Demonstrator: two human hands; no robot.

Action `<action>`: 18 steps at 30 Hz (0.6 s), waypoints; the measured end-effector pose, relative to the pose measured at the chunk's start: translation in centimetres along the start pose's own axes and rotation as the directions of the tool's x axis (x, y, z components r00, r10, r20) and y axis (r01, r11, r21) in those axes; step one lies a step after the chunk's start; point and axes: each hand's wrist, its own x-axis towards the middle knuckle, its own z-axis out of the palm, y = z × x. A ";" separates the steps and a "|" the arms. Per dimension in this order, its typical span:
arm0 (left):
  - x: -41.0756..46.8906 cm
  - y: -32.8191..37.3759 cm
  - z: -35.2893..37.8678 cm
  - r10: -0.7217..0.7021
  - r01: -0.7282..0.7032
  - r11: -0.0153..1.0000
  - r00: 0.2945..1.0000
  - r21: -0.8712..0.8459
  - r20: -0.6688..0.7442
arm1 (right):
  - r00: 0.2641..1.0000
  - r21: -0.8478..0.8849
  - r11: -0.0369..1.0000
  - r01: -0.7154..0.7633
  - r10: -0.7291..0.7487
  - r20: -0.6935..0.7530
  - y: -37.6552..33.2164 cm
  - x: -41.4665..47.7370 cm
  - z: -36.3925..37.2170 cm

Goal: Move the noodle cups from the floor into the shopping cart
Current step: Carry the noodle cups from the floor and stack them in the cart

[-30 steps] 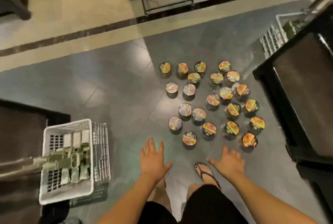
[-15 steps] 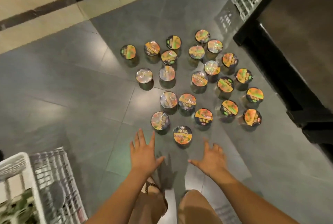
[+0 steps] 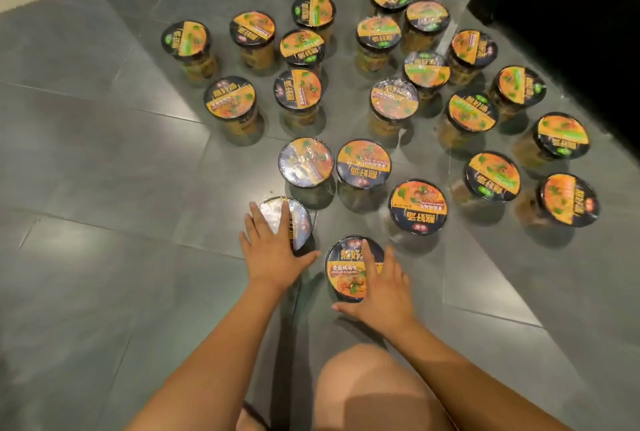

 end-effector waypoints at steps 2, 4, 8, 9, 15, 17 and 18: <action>0.9 -0.3 1.3 -0.015 0.015 1.000 0.999 -0.024 -0.029 | 0.996 0.045 0.999 0.026 -0.022 -0.082 0.4 0.7 1.3; 1.3 -0.5 1.9 -0.024 0.021 0.999 0.998 -0.042 -0.063 | 0.988 0.076 0.996 0.047 -0.035 -0.150 0.6 1.2 2.0; 1.4 -0.8 1.4 -0.041 0.031 0.994 0.995 -0.103 -0.094 | 0.979 0.130 0.987 0.094 -0.068 -0.191 1.1 1.5 2.2; 1.0 -0.8 0.9 -0.044 0.033 0.993 0.995 -0.111 -0.095 | 0.979 0.154 0.983 0.099 -0.068 -0.194 1.3 1.2 1.9; -5.9 0.4 -9.5 -0.026 0.013 0.992 0.995 -0.129 -0.101 | 0.982 0.182 0.982 0.042 -0.007 -0.189 2.2 -6.3 -5.4; -9.0 1.1 -14.7 0.008 -0.020 0.992 0.995 -0.123 -0.098 | 0.983 0.174 0.984 0.022 0.010 -0.183 2.4 -10.2 -9.6; -10.6 1.6 -17.5 0.022 -0.034 0.992 0.995 -0.120 -0.099 | 0.984 0.170 0.985 0.012 0.018 -0.176 2.4 -12.3 -12.0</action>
